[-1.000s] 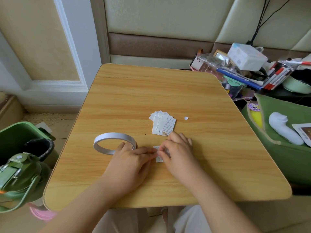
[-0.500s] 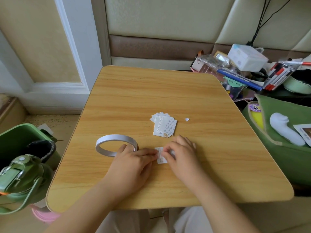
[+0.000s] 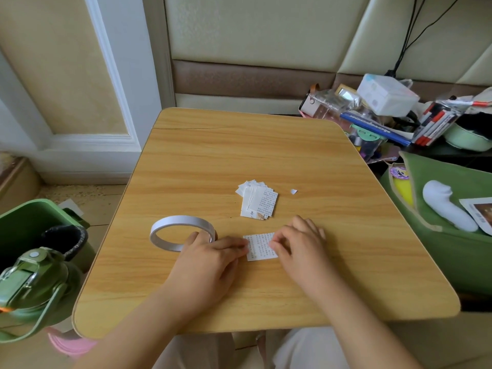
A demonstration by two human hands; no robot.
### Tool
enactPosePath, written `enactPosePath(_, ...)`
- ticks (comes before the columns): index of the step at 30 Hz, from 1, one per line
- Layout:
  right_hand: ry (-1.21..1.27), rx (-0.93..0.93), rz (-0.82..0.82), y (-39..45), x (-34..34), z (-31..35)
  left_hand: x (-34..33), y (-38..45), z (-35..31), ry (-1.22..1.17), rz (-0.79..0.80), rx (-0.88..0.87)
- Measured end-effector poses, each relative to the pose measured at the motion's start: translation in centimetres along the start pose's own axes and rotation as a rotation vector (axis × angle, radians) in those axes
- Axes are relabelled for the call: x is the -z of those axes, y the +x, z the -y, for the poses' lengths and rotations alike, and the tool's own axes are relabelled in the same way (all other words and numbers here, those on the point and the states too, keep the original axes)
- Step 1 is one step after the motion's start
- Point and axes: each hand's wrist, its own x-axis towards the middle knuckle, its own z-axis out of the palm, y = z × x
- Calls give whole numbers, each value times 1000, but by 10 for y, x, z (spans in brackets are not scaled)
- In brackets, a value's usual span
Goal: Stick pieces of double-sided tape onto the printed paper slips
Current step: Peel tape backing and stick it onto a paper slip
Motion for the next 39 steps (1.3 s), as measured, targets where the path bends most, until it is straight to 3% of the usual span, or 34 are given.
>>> enactPosePath(3,-47,37,-3,6,8,1,-1,0,0,5,-6,6)
enactPosePath(7,76,118,36,4,-5,26,-1,0,0,-3,-16,10)
enactPosePath(14,55,-15,30,4,4,-3,-2,0,-1,-6,-16,13)
enactPosePath(22,197,67,81,5,-11,28,-1,-2,0,-10,-16,7)
enactPosePath(28,42,-12,56,7,8,-2,-3,0,0,-3,-20,10)
enactPosePath(34,167,109,72,7,-10,26,-2,-1,0,-9,-12,11)
enactPosePath(39,65,23,37,6,0,0,-3,1,1,-14,-17,7)
